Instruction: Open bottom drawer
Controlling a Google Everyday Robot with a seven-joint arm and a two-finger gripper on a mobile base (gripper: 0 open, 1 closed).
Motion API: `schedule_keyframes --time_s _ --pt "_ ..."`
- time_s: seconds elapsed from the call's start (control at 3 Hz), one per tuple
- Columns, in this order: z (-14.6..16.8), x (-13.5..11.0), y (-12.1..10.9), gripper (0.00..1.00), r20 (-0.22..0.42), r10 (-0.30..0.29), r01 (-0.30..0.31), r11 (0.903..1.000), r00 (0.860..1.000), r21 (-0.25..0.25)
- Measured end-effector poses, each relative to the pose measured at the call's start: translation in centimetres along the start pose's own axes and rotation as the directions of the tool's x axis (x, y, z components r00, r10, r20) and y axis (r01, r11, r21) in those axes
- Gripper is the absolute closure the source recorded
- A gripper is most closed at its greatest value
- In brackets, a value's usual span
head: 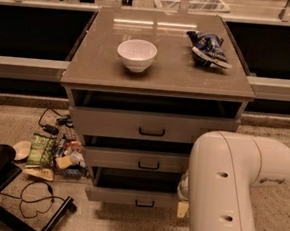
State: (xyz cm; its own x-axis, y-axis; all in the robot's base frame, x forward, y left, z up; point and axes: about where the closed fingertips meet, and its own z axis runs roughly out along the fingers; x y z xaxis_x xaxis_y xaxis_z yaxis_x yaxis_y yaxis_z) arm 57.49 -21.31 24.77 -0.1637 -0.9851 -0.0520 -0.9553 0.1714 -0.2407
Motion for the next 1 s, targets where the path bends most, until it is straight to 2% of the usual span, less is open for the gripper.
schedule_keyframes --time_s 0.67,1.0 --pt "2.5 0.7 4.6 0.0 0.007 0.023 -0.023 0.9958 1.0 -0.089" --pt "2.7 0.5 4.9 0.0 0.013 0.025 -0.024 0.9953 1.0 -0.094"
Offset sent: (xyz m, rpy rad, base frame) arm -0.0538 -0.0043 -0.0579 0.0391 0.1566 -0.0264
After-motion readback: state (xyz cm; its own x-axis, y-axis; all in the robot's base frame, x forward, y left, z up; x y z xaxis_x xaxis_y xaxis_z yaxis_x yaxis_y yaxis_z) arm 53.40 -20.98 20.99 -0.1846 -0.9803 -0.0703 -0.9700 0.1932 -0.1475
